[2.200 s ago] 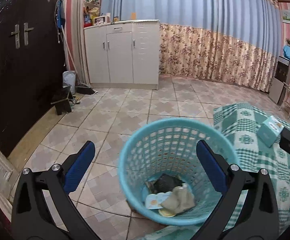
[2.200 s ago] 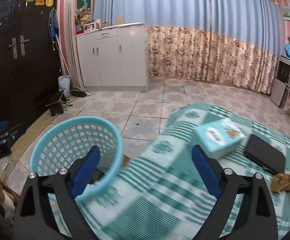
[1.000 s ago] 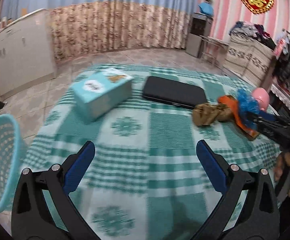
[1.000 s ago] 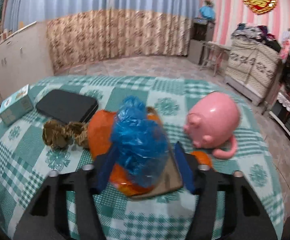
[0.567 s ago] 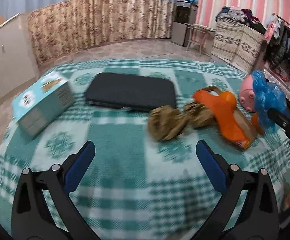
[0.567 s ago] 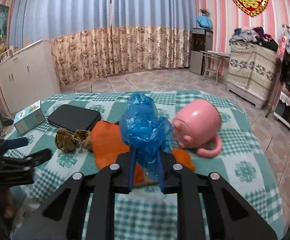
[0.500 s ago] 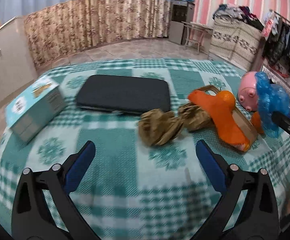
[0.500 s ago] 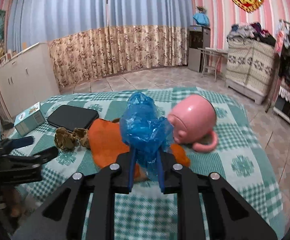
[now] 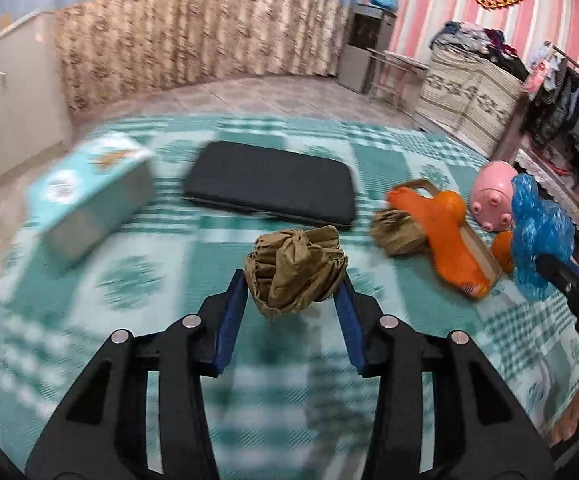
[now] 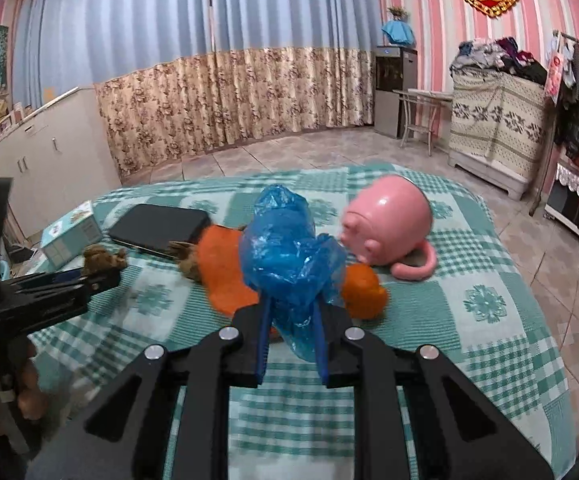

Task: Collect trash
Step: 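Drop the paper bag in the basket with left tool while right tool drops blue bag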

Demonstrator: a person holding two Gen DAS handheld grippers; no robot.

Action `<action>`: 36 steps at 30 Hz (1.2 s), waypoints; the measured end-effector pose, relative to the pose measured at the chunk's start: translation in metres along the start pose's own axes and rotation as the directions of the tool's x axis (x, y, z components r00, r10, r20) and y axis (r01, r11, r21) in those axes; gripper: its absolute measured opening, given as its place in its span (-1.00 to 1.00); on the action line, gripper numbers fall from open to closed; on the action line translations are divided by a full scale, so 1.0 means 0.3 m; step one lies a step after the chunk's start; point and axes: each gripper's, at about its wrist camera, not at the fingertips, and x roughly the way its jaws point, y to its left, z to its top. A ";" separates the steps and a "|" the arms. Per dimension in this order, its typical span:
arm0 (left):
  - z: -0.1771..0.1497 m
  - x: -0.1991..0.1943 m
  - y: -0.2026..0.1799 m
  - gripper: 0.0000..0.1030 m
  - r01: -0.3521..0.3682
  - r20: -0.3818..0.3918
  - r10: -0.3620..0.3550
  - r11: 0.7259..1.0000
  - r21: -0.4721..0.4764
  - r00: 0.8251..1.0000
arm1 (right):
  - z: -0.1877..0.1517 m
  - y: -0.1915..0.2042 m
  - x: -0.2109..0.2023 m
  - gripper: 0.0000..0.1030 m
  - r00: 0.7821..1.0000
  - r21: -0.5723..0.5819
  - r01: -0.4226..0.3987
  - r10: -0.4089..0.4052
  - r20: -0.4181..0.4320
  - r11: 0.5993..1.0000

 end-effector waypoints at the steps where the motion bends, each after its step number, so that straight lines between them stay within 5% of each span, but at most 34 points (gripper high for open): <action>1: -0.007 -0.037 0.021 -0.17 -0.017 0.015 0.017 1.000 -0.005 1.000 | 0.002 0.017 -0.007 -0.64 1.000 -0.003 -0.010 0.010 0.004 1.000; 7: -0.072 -0.300 0.216 -0.17 -0.118 0.079 0.122 0.991 -0.061 0.989 | 0.016 0.240 -0.041 -0.64 0.993 -0.078 -0.114 0.115 0.013 0.990; 14: -0.177 -0.501 0.508 -0.17 -0.273 0.081 0.288 0.948 -0.163 0.954 | 0.010 0.534 -0.045 -0.64 0.969 -0.150 -0.246 0.245 -0.025 0.958; 25: -0.292 -0.616 0.870 -0.16 -0.383 0.062 0.420 0.872 -0.306 0.906 | -0.018 0.850 -0.057 -0.64 0.938 -0.249 -0.347 0.340 -0.069 0.904; 36: -0.294 -0.578 1.118 -0.16 -0.426 0.033 0.467 0.830 -0.359 0.884 | -0.021 0.981 -0.004 -0.64 0.920 -0.241 -0.391 0.376 -0.108 0.888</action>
